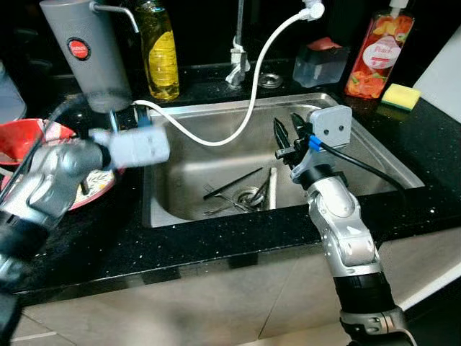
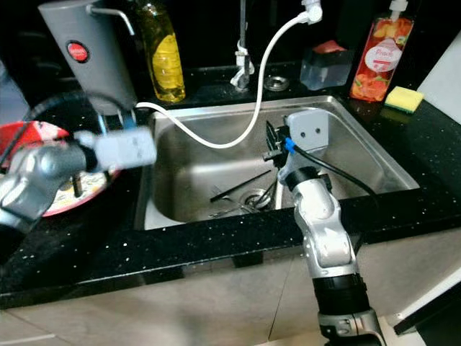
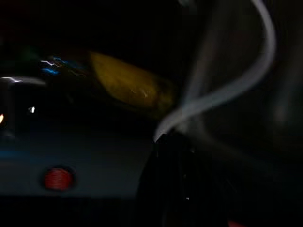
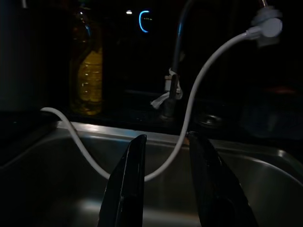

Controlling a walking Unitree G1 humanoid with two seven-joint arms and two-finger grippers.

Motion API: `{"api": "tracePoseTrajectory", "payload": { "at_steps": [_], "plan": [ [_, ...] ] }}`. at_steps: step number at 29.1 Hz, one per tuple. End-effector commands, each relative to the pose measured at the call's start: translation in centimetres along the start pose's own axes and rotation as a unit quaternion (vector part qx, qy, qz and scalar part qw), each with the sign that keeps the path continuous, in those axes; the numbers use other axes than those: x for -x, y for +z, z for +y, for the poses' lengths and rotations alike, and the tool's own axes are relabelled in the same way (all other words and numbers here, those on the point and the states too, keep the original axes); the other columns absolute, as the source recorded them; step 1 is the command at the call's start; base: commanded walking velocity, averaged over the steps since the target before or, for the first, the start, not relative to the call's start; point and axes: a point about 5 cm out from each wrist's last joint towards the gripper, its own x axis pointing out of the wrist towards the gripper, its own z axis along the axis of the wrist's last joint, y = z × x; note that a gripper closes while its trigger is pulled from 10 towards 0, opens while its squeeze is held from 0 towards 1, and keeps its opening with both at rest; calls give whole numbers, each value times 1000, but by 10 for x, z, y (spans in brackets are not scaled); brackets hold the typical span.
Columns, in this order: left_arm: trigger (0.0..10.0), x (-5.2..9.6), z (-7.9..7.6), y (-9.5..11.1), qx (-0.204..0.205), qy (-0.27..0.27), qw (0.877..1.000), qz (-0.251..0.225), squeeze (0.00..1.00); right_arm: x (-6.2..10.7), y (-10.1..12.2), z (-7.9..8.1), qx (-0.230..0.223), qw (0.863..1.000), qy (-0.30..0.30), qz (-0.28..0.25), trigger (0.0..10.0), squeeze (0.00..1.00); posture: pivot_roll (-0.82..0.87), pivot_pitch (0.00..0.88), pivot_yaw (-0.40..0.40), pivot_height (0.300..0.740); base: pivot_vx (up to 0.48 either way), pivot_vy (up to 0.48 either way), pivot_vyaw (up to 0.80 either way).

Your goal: Kitchen organization

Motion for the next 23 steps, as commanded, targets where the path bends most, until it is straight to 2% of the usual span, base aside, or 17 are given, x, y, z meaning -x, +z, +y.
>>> {"api": "tracePoseTrajectory", "payload": {
  "at_steps": [1, 2, 3, 4, 5, 6, 8, 9, 11, 12, 13, 15, 17, 18, 19, 23],
  "plan": [
    [10000, -3, 7, 5, 96, 43, 994, -4, 0, -3, 2, 1, -6, 1000, -2, -3, 10000, 0, 55, 0, 16, 740, 0, 0, 0],
    [10000, -3, 7, 5, 96, 43, 994, -4, 0, -3, 2, 1, -6, 1000, -2, -3, 10000, 0, 55, 0, 16, 740, 0, 0, 0],
    [10000, -4, 8, 6, 159, 59, 986, -3, 0, -4, 4, 4, -11, 1000, 2, -7, 10000, 0, 56, 0, 20, 740, 0, 0, 0],
    [10000, -4, 8, 6, 159, 59, 986, -3, 0, -4, 4, 4, -11, 1000, 2, -7, 10000, 0, 56, 0, 20, 740, 0, 0, 0],
    [10000, -5, 7, 5, 208, 72, 976, 4, 0, -5, 5, 5, -21, 1000, 2, -10, 10000, 0, 56, 0, 20, 740, 0, 0, 0],
    [10000, -5, 7, 5, 208, 72, 976, 4, 0, -5, 5, 5, -21, 1000, 2, -10, 10000, 0, 56, 0, 20, 740, 0, 0, 0],
    [10000, -7, 6, 3, 294, 105, 950, 19, 0, -6, 8, 6, -41, 999, -4, -14, 10000, 0, 56, 0, 19, 740, 0, 0, 0],
    [10000, -7, 6, 3, 294, 105, 950, 19, 0, -6, 8, 6, -41, 999, -4, -14, 10000, 0, 56, 0, 19, 740, 0, 0, 0],
    [10000, -7, 6, 6, 388, 134, 912, 6, 0, -6, 10, 7, -69, 997, -10, -15, 10000, 0, 58, 0, 14, 740, 0, 0, 0],
    [10000, -5, 7, 8, 420, 143, 896, -5, 0, -6, 10, 7, -77, 997, -11, -16, 10000, 0, 62, 0, 20, 740, 0, 0, 0],
    [10000, -4, 7, 9, 439, 148, 886, -10, 0, -6, 10, 7, -81, 997, -12, -16, 10000, 0, 64, 0, 22, 740, 0, 0, 0],
    [10000, -1, 8, 9, 465, 169, 869, -10, 0, -7, 10, 6, -93, 995, -19, -17, 10000, 0, 65, 0, 25, 740, 0, 0, 0],
    [10000, 2, 7, 0, 468, 204, 859, 28, 0, -8, 9, 0, -142, 988, -51, -14, 10000, 0, 74, 0, 11, 740, 0, 0, 0],
    [10000, 4, 6, -3, 466, 214, 858, 41, 0, -9, 9, -1, -159, 985, -62, -13, 10000, 0, 74, 0, 11, 740, 0, 0, 0],
    [10000, 5, 5, -6, 449, 227, 862, 52, 0, -9, 8, -1, -171, 983, -66, -11, 10000, 0, 74, 0, 12, 740, 0, 0, 0],
    [10000, 7, 2, -5, 438, 229, 868, 53, 0, -9, 8, -2, -180, 981, -68, -10, 10000, 0, 74, 0, 17, 740, 0, 0, 0]
  ]
}}
